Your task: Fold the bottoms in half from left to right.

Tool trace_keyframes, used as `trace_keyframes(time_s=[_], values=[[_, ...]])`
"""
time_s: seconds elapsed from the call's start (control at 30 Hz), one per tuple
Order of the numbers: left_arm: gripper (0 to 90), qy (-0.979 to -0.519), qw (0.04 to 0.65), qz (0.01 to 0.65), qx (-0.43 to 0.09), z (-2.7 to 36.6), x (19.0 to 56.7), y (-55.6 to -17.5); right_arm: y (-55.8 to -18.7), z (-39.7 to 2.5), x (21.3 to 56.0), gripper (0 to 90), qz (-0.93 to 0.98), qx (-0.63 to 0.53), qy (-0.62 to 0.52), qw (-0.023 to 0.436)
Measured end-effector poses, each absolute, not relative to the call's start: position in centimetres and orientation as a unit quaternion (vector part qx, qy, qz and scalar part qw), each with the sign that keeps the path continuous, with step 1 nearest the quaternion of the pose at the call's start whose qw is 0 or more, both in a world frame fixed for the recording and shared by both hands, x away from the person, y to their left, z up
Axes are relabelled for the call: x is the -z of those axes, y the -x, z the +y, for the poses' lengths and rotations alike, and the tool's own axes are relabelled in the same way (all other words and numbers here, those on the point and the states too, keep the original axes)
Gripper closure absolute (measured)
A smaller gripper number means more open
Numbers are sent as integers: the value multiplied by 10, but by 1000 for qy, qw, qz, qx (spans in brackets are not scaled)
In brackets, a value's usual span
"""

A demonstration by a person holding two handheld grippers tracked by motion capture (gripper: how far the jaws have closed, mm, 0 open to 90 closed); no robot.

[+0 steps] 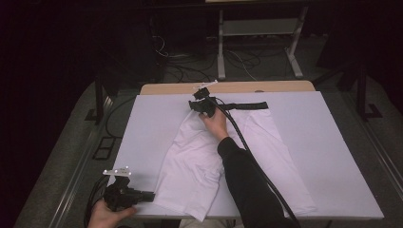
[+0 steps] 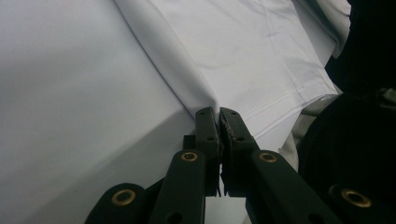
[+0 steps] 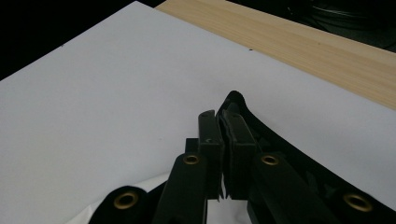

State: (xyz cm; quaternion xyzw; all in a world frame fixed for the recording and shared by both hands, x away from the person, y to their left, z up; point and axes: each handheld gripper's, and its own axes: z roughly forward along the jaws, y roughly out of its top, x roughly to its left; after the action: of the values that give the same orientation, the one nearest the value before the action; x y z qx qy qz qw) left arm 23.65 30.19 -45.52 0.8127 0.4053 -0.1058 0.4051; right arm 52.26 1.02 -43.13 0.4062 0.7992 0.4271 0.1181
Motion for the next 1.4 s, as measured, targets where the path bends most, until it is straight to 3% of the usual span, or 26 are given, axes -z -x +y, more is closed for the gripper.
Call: trace_keyframes(time_s=[0.47, 1.4], values=[[857, -822, 444, 349, 77, 279, 419, -223, -527, -6, 416, 856, 789, -441, -411, 117], [863, -847, 468, 234, 93, 214, 382, -213, -533, -43, 392, 856, 782, -446, -419, 119]])
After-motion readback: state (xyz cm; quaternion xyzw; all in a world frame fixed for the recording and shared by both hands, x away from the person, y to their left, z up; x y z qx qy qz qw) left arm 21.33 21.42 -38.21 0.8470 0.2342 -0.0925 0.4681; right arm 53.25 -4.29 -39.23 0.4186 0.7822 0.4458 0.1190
